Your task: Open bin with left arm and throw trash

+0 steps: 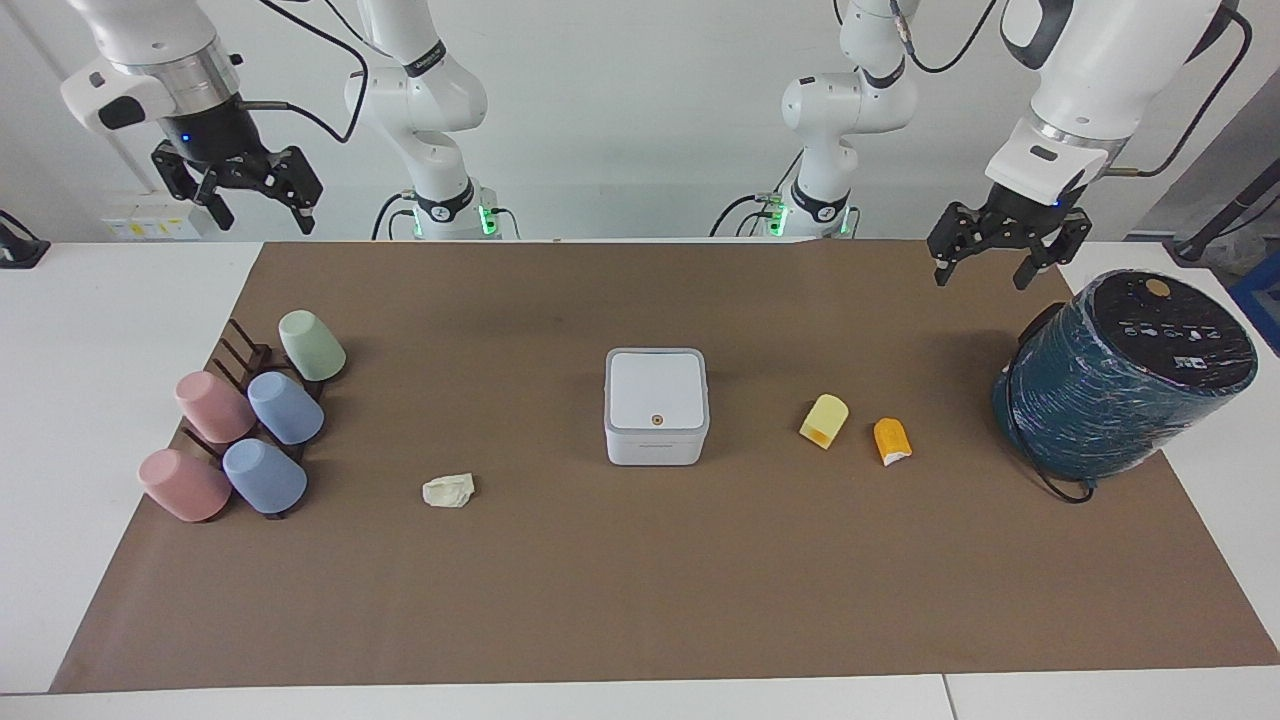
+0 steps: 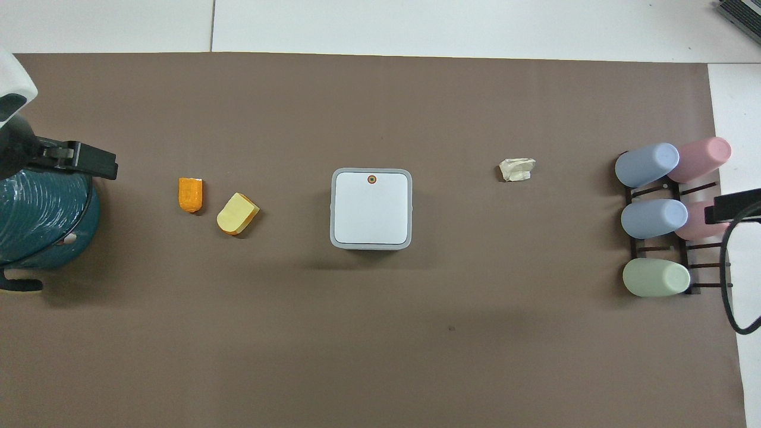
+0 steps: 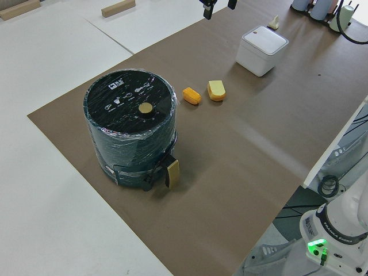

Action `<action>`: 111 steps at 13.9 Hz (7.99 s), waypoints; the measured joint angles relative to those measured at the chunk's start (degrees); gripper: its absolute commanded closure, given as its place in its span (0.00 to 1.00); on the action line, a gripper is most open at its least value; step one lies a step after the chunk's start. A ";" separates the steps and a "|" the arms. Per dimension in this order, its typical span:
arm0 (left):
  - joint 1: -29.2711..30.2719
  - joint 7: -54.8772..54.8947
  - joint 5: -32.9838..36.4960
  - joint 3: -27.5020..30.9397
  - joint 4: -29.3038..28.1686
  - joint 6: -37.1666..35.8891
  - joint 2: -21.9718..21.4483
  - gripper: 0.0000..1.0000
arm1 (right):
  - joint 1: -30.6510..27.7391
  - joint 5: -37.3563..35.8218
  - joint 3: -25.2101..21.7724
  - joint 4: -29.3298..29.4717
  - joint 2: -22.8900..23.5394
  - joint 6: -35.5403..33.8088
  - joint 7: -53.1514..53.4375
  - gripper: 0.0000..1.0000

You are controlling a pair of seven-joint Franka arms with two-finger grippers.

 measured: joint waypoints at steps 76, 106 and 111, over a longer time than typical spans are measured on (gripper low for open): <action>-28.52 -34.98 -4.17 -0.60 -5.38 39.88 22.18 1.00 | 0.00 0.00 0.00 0.00 0.00 0.00 0.00 0.00; -28.52 -35.55 -4.16 -0.11 -3.32 36.50 22.61 1.00 | 0.00 0.00 0.00 0.00 0.00 0.00 0.00 0.00; -28.42 -35.57 -4.16 0.47 1.31 29.39 22.54 1.00 | 0.00 0.00 0.00 0.00 0.00 0.00 0.00 0.00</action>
